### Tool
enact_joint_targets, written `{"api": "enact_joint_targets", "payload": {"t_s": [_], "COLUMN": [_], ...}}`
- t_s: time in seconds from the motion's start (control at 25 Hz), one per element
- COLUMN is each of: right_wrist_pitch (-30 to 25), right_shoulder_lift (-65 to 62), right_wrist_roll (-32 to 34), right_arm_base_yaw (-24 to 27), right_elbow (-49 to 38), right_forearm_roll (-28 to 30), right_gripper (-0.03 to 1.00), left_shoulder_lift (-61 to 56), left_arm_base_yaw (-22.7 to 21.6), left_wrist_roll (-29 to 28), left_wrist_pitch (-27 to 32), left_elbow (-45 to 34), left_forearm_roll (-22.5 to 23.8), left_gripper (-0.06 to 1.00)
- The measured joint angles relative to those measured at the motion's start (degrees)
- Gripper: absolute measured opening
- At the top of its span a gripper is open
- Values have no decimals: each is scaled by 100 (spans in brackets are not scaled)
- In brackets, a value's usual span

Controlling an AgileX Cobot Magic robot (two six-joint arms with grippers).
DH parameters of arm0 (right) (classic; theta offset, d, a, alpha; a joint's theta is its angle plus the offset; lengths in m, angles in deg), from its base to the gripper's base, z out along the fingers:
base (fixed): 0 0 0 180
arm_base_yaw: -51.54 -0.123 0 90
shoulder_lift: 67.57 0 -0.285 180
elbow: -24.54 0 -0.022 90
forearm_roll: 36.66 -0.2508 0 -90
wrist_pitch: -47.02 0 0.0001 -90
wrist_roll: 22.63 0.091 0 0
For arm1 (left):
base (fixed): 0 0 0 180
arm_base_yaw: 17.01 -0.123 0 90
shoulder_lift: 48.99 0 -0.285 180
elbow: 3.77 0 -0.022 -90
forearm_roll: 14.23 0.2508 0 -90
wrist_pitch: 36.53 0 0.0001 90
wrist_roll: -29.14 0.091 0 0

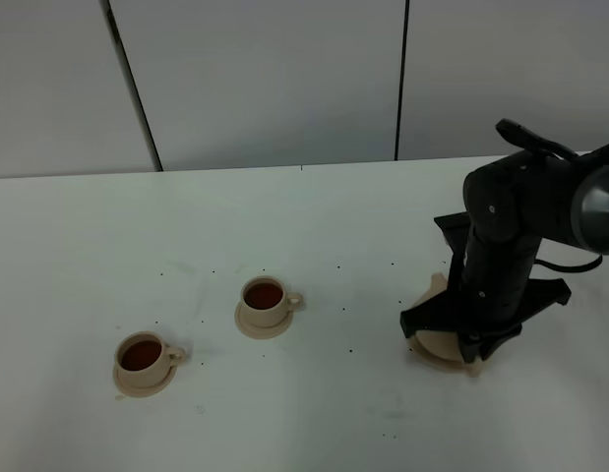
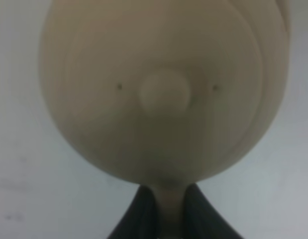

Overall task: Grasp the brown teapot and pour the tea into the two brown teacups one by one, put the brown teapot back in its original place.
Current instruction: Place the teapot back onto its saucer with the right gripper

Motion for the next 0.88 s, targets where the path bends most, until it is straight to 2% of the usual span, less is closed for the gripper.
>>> {"api": "enact_joint_targets", "payload": {"t_s": [0.32, 0.88], "right_wrist_pitch": [393, 423], "right_shoulder_lift": [-175, -169], "right_wrist_roll": [11, 16], "right_arm_base_yaw": [-21, -58], "right_elbow": [-158, -177], "right_forearm_roll": [116, 179], "right_gripper": [9, 9], "left_shoulder_lift": [0, 0], "left_arm_base_yaw": [0, 0], "left_wrist_roll": [-5, 0], "left_wrist_pitch": [0, 0], "left_elbow": [0, 0], "left_forearm_roll": [0, 0], "left_gripper": [24, 24]}}
